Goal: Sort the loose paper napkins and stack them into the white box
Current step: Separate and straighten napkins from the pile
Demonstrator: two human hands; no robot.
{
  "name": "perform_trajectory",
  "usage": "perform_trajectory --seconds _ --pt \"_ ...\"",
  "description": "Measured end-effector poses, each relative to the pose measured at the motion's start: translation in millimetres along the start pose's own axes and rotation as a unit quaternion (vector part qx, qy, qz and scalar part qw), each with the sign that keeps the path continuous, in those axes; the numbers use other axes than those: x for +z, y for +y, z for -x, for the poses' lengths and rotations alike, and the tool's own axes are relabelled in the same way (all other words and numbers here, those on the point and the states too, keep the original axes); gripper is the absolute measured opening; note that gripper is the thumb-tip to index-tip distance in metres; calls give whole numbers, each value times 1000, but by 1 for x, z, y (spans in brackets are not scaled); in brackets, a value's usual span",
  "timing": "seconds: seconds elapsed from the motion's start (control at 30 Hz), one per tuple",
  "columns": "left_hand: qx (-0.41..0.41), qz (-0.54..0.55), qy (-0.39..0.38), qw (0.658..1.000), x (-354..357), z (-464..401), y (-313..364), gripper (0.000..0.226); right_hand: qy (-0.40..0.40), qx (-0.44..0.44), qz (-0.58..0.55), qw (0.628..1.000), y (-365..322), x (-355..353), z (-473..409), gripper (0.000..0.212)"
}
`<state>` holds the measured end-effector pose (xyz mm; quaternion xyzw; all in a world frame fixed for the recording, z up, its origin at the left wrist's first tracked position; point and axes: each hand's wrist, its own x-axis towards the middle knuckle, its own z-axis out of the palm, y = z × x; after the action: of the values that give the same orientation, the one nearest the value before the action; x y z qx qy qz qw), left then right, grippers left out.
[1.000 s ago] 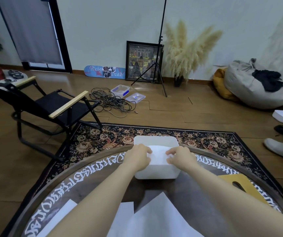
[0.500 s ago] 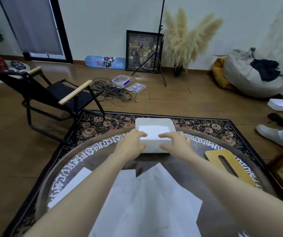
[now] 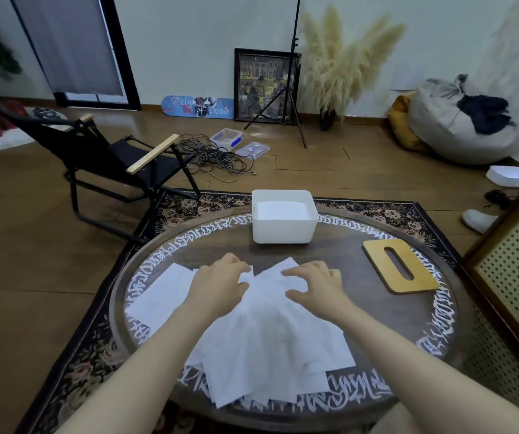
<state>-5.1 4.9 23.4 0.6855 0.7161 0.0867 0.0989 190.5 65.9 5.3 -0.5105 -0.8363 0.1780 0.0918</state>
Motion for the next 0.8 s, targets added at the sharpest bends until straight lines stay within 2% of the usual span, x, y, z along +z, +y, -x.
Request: perform_trajectory --seconds 0.33,0.57,0.7,0.8 --pt "-43 -112 -52 991 24 65 -38 40 -60 -104 165 979 -22 40 42 47" --pt "-44 -124 -79 988 40 80 -59 44 -70 -134 158 976 -51 68 25 56" --pt "-38 -129 -88 987 47 84 -73 49 -74 -171 222 957 -62 83 14 60" --pt "-29 -138 -96 985 49 87 -80 53 -56 -223 223 947 -67 95 7 66"
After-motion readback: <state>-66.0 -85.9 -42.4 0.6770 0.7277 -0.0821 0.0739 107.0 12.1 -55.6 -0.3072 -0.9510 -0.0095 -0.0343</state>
